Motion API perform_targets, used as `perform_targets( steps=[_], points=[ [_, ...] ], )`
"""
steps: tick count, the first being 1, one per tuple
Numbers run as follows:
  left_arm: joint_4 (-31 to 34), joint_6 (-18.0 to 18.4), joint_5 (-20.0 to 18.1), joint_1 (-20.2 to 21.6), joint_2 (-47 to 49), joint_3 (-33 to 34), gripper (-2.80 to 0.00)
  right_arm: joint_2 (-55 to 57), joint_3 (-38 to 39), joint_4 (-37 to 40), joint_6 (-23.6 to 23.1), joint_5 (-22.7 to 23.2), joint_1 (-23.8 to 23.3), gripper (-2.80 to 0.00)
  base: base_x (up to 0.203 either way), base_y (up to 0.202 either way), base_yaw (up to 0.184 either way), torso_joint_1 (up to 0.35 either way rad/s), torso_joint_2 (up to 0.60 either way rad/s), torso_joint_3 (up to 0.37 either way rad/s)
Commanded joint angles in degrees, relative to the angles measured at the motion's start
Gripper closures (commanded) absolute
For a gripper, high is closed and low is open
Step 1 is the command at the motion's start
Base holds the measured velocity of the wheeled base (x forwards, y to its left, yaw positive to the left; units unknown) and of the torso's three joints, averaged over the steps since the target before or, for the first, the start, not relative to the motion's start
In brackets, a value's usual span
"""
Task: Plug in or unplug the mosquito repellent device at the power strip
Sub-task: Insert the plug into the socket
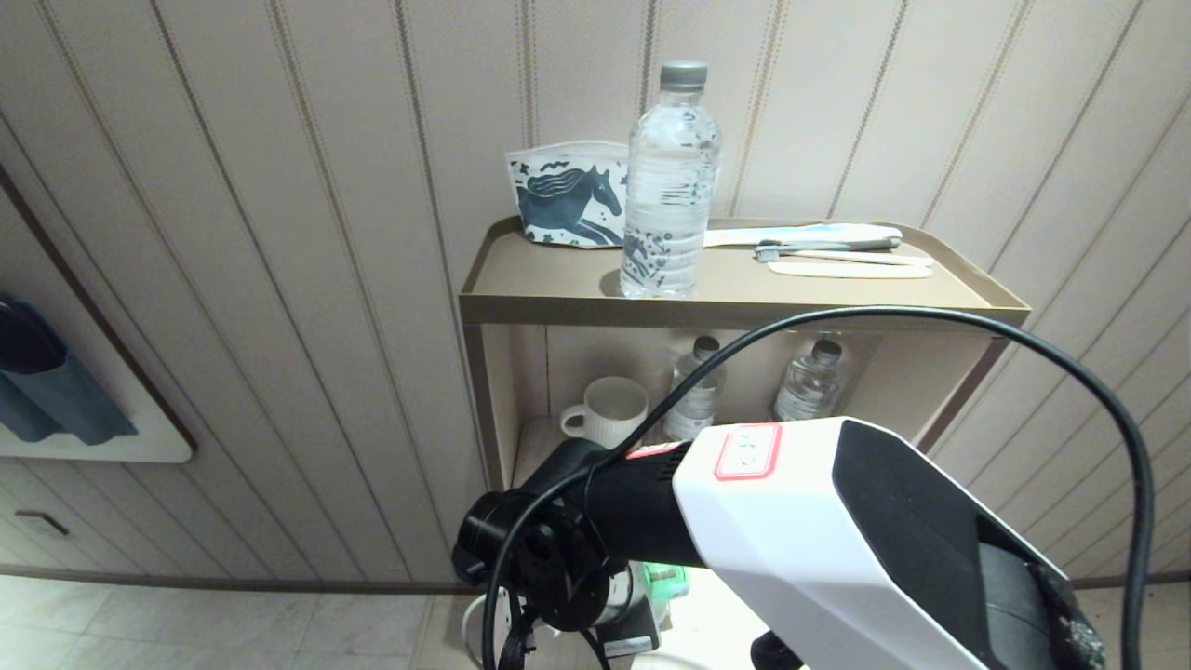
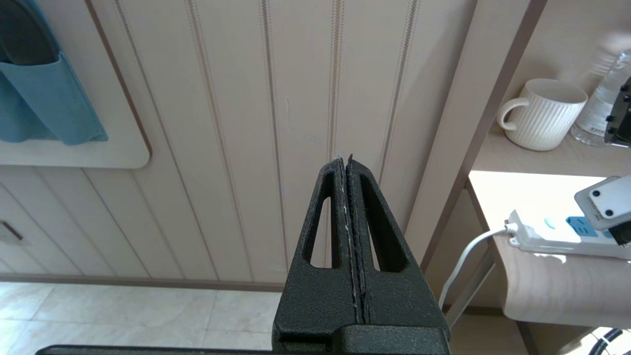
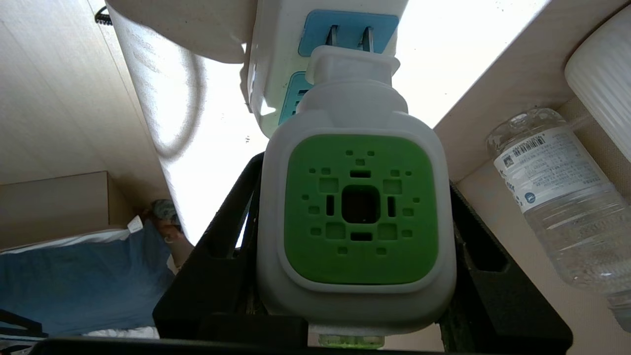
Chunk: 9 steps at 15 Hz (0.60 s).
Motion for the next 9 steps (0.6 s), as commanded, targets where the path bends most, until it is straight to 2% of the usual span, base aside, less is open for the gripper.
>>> perform_targets(
  steps=[1,4,9],
  points=[
    [-0.03,-0.03,0.05,0.01,0.00,0.00,0.00,-0.05,-0.07,0.25,-0.32,-0.18,0.04,0.00,0.000,0.000,0.000,0.000,0.00,0.000],
    [-0.03,0.00,-0.04,0.04,0.00,0.00,0.00,-0.23,-0.08,0.08,-1.63,-0.18,-0.05,0.00,0.000,0.000,0.000,-0.014,0.02,0.014],
    [-0.03,-0.09,0.05,0.04,0.00,0.00,0.00,-0.23,-0.08,-0.10,-2.25,-0.18,-0.05,0.00,0.000,0.000,0.000,-0.161,0.34,0.182]
  ],
)
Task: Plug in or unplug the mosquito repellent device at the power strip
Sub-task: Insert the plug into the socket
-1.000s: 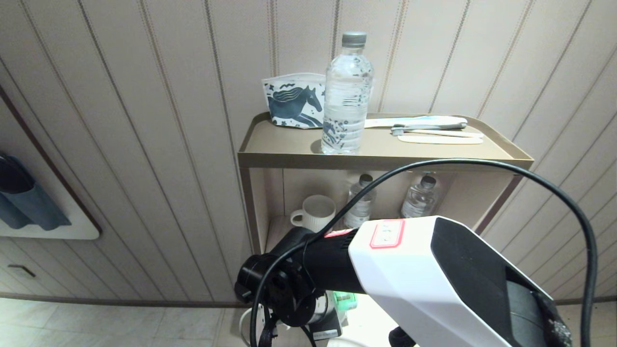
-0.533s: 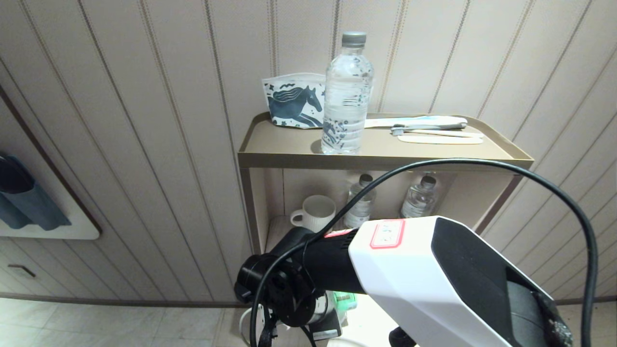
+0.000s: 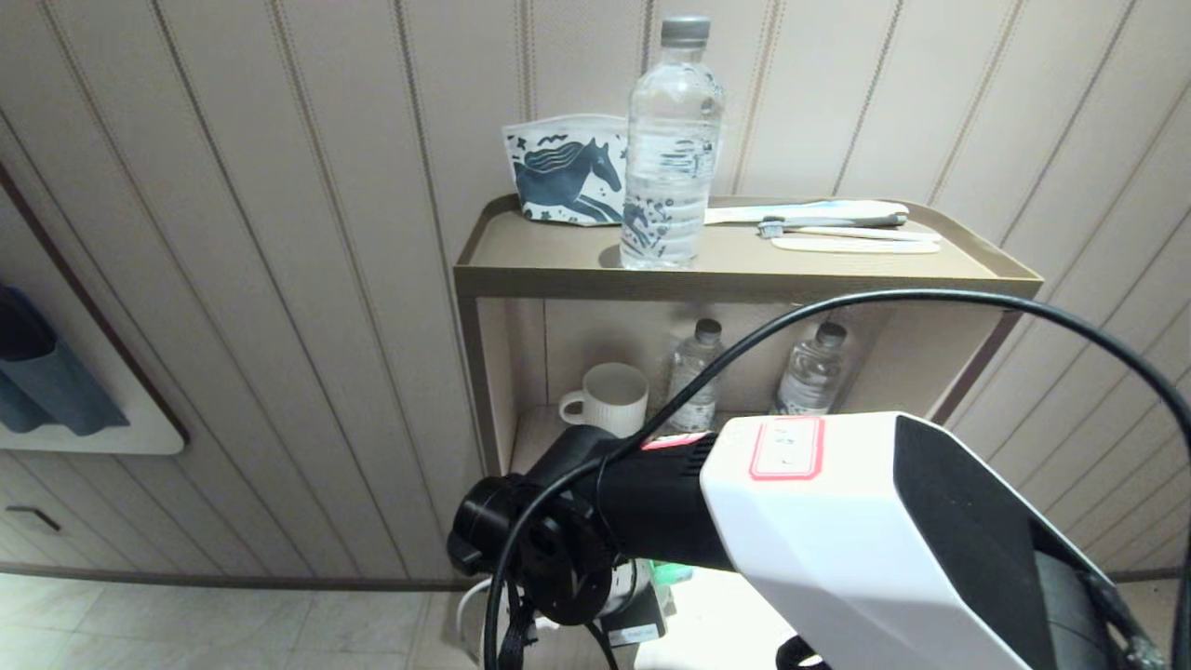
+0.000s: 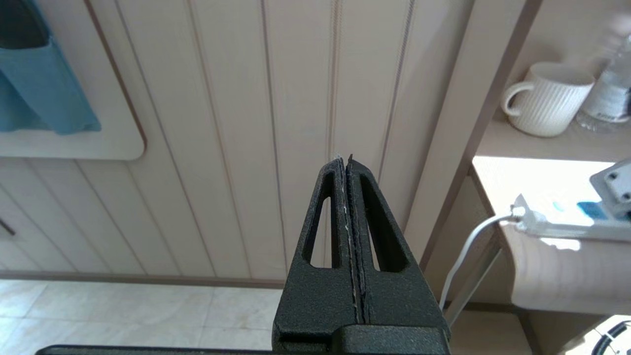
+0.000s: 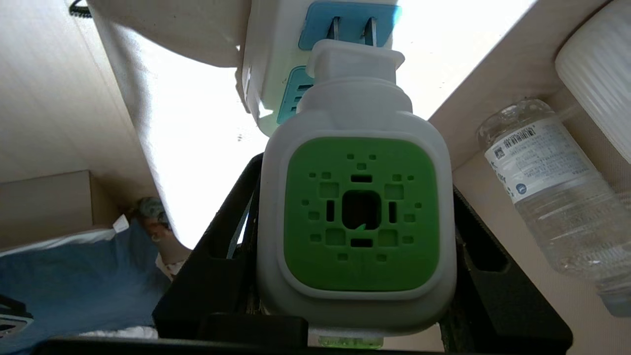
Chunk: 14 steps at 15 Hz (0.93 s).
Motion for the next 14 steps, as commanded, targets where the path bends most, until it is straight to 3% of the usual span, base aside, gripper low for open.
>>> perform_targets(
  steps=[1,14],
  points=[
    [-0.06,-0.07,0.02,-0.05,0.00,0.00,0.00,0.41,0.05,-0.08,-0.11,0.13,0.01,0.00,0.000,0.000,0.000,-0.148,0.31,0.177],
    [-0.06,-0.01,-0.03,0.03,0.00,0.00,0.00,1.20,0.05,-0.61,-0.66,0.04,1.59,0.00,0.000,0.000,0.000,-0.014,0.03,0.015]
  ],
)
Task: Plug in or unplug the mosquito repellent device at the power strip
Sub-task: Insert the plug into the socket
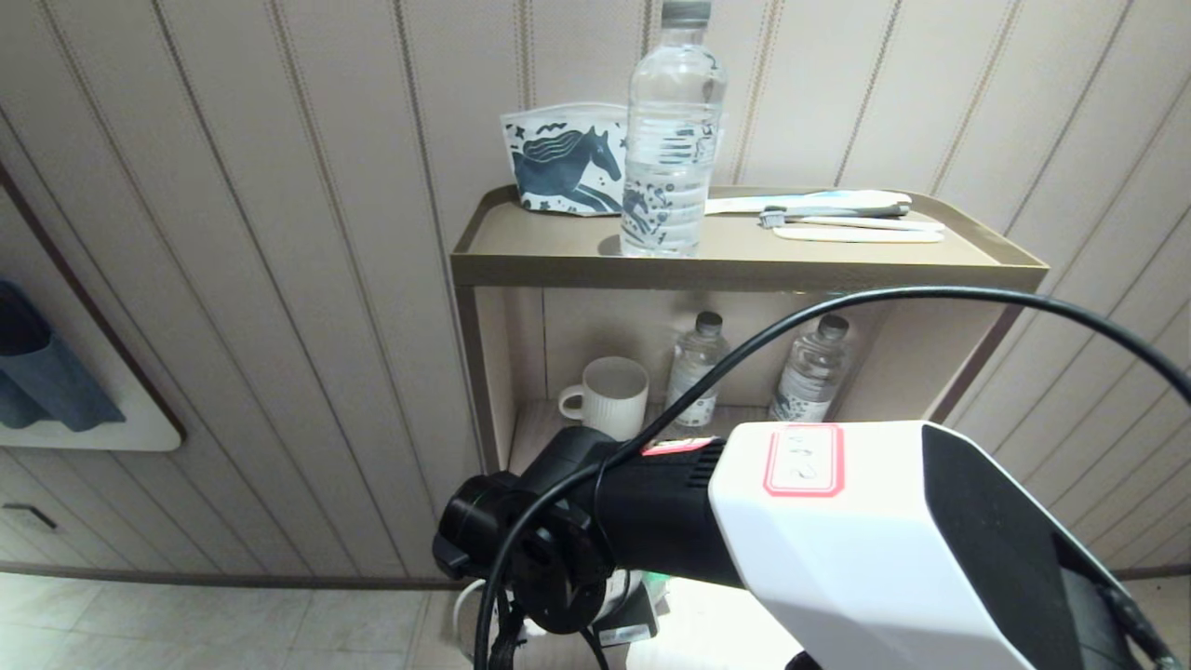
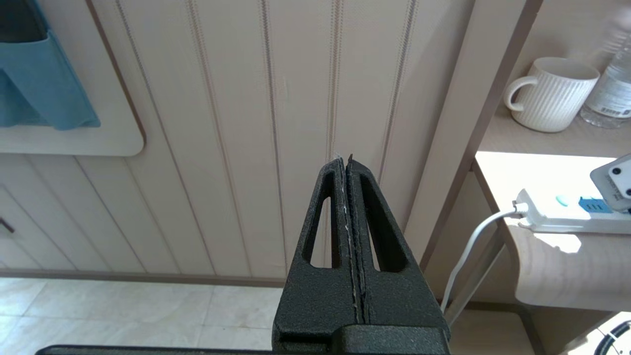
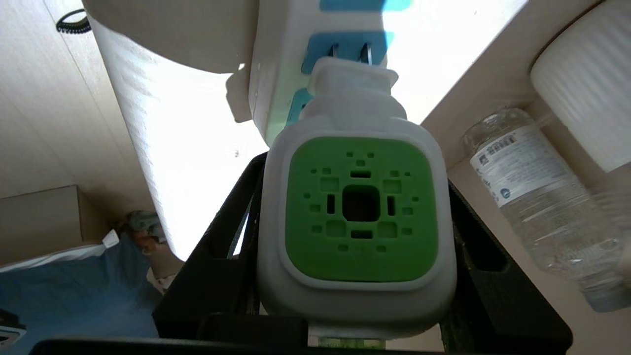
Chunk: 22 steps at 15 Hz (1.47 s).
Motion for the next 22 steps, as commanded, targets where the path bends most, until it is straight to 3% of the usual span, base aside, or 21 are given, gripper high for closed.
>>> perform_targets(
  steps=[1,6,11,22],
  points=[
    [-0.03,0.00,0.01,-0.05,0.00,0.00,0.00,0.86,0.00,0.20,-0.83,-0.06,0.12,0.00,0.000,0.000,0.000,0.000,0.00,0.000],
    [-0.03,0.02,-0.03,0.01,0.00,0.00,0.00,1.72,0.00,-2.42,-1.00,0.46,-0.23,0.00,0.000,0.000,0.000,0.000,0.00,0.000],
    [-0.03,0.02,-0.01,-0.06,0.00,0.00,0.00,1.71,0.00,-4.96,-0.59,4.22,-0.84,0.00,0.000,0.000,0.000,0.000,0.00,0.000],
    [-0.03,-0.02,0.02,-0.04,0.00,0.00,0.00,-0.45,0.00,-8.59,1.91,4.33,-2.20,0.00,0.000,0.000,0.000,0.000,0.00,0.000]
  ],
)
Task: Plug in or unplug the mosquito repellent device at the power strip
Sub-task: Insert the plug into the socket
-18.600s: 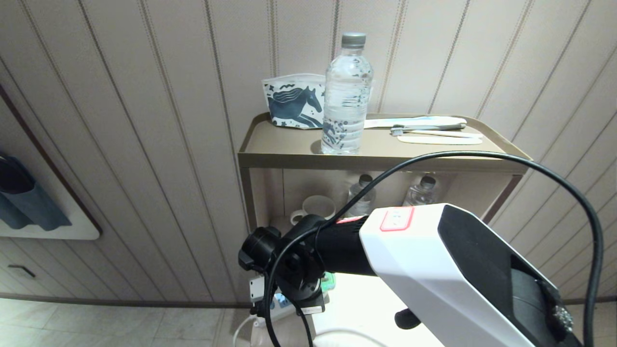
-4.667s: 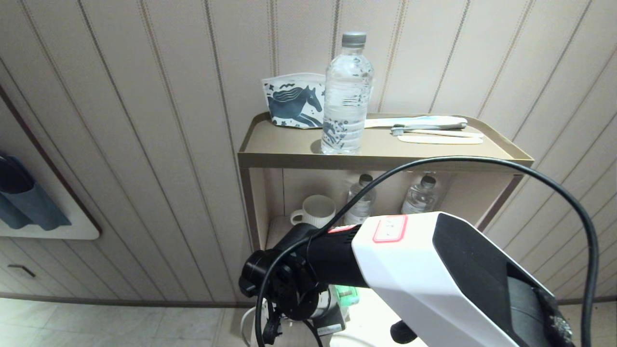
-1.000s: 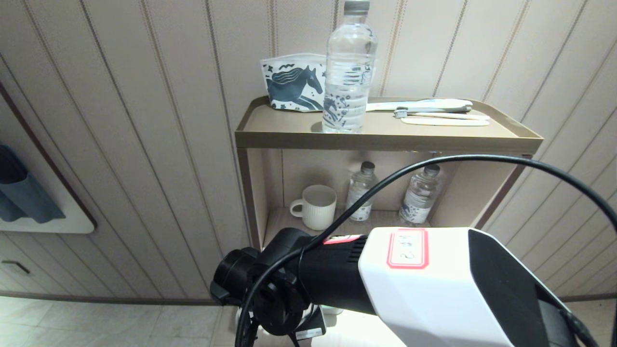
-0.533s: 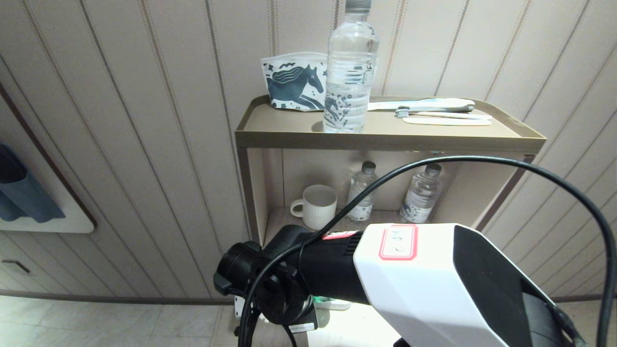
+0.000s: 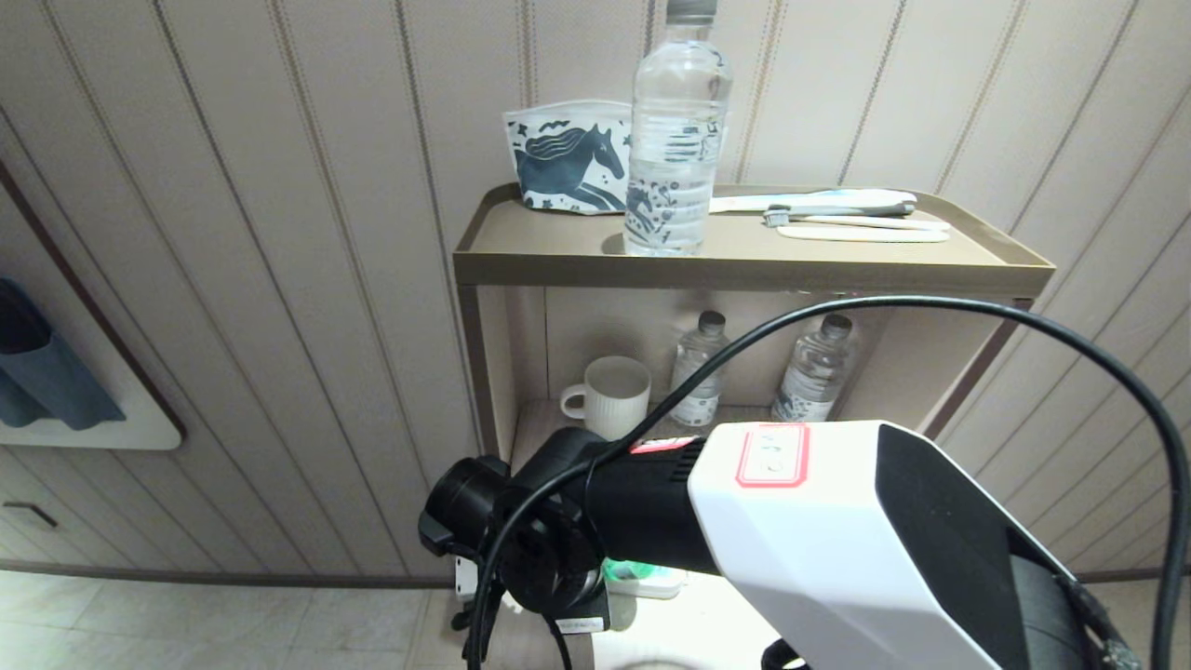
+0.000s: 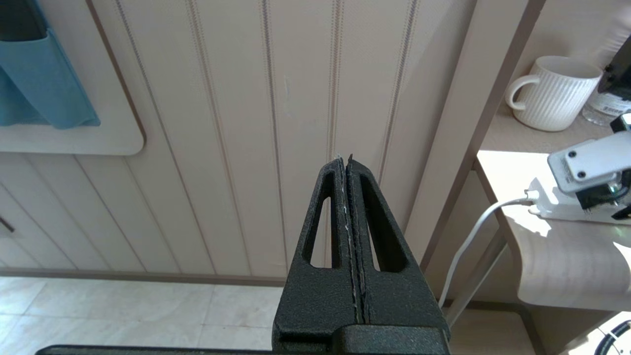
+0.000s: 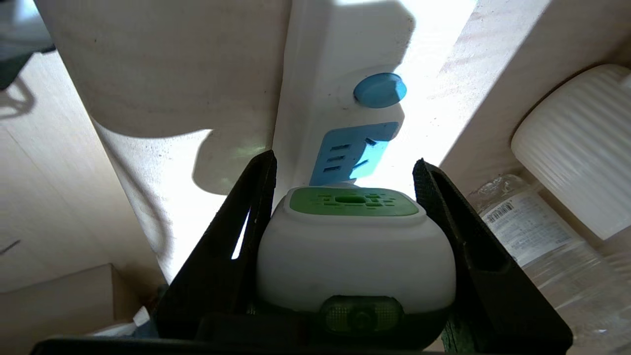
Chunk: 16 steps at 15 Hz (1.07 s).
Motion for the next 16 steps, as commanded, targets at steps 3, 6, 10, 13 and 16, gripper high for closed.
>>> perform_targets(
  steps=[3,6,10,13,16],
  points=[
    [-0.06,0.00,0.05,0.04,0.00,0.00,0.00,-1.55,-0.06,-0.35,4.70,-0.20,-0.03,0.00,0.000,0.000,0.000,0.000,0.00,0.000],
    [-0.06,0.00,0.05,-0.04,0.00,0.00,0.00,-2.96,-0.01,-0.61,9.13,0.01,-0.38,0.00,0.000,0.000,0.000,0.000,0.00,0.000],
    [-0.06,-0.08,-0.03,0.03,0.00,0.00,0.00,-4.83,0.03,-1.98,10.64,0.70,-1.69,0.00,0.000,0.000,0.000,0.000,0.00,0.000],
    [-0.06,0.00,0.04,-0.05,0.00,0.00,0.00,-5.87,0.03,-2.07,12.36,1.98,-2.58,0.00,0.000,0.000,0.000,0.000,0.00,0.000],
    [-0.06,0.00,0.02,-0.04,0.00,0.00,0.00,-7.81,0.06,-2.07,13.84,2.47,-2.66,0.00,0.000,0.000,0.000,0.000,0.00,0.000]
  ],
)
